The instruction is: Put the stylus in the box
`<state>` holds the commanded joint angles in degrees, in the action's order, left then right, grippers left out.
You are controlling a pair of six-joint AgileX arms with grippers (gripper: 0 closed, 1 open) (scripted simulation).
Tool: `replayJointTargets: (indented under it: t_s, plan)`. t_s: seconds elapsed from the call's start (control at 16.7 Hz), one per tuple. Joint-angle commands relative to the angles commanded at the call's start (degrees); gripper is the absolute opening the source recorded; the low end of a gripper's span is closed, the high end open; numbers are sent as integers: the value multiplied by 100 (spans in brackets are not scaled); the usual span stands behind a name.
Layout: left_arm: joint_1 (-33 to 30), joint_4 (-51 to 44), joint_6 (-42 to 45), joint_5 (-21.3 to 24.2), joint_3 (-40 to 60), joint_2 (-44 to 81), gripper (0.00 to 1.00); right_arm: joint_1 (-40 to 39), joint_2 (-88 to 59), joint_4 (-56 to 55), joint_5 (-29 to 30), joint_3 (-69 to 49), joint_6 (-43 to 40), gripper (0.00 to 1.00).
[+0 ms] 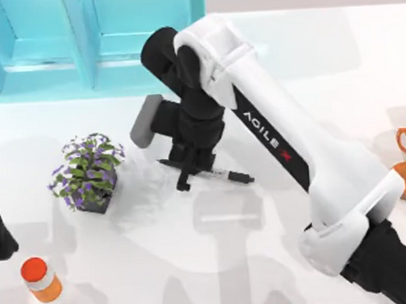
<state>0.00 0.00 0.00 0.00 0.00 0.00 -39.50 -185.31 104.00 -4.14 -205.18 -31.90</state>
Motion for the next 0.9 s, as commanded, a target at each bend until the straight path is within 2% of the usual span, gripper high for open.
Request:
replayJointTargets:
  t_s: [0.24, 0.66, 0.9]
  plan:
    - [0, 0, 0, 0, 0, 0, 100, 4, 721, -231, -41, 860, 3, 0]
    - [0, 0, 0, 0, 0, 0, 100, -5, 2526, -790, -61, 3417, -5, 0]
    - [0, 0, 0, 0, 0, 0, 100, 4, 2948, -924, -42, 3888, -2, 0]
